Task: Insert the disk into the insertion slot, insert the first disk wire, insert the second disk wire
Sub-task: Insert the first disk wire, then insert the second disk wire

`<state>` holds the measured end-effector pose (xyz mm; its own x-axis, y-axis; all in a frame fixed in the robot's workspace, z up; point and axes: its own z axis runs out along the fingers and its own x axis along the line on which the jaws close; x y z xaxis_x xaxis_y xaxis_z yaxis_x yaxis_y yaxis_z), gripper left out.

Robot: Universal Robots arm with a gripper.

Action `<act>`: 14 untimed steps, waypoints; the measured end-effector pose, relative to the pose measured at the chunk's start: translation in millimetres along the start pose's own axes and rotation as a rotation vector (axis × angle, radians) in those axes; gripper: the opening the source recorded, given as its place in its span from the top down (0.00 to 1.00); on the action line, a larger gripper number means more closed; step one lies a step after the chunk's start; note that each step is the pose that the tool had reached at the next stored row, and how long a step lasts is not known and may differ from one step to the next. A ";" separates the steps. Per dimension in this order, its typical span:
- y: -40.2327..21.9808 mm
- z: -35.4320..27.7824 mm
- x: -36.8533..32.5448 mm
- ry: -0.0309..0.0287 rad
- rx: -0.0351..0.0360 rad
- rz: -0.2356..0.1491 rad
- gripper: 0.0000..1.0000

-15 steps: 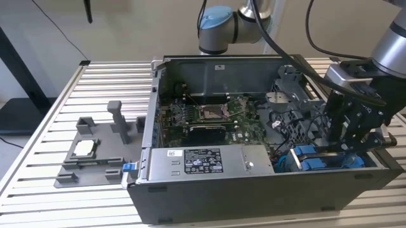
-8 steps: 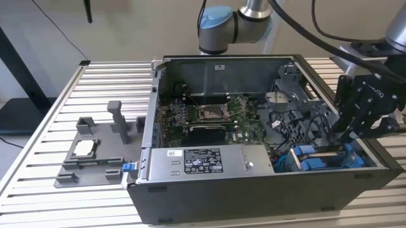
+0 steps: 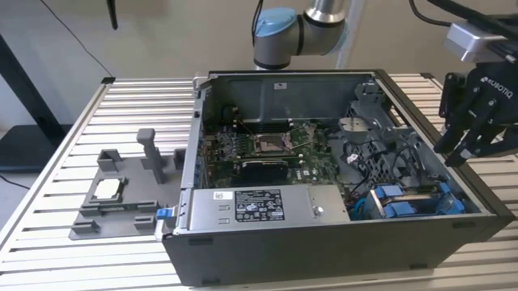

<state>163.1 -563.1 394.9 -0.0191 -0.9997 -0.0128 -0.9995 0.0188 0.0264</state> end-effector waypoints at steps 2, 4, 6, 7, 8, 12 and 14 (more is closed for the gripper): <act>0.2 -2.3 -0.3 -0.0002 0.0024 0.000 0.67; 0.4 -2.2 -0.5 -0.0005 0.0042 0.000 0.67; 1.9 -2.3 -2.0 -0.0002 0.0047 0.003 0.67; 3.5 -2.1 -2.7 -0.0004 0.0049 0.005 0.67; 5.1 -2.1 -3.6 -0.0004 0.0051 0.007 0.67; 11.9 -1.6 -7.3 -0.0006 0.0052 0.012 0.67; 15.6 -1.4 -10.0 -0.0005 0.0053 0.013 0.67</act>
<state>147.7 -552.7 396.8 -0.0324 -0.9994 -0.0130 -0.9993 0.0321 0.0213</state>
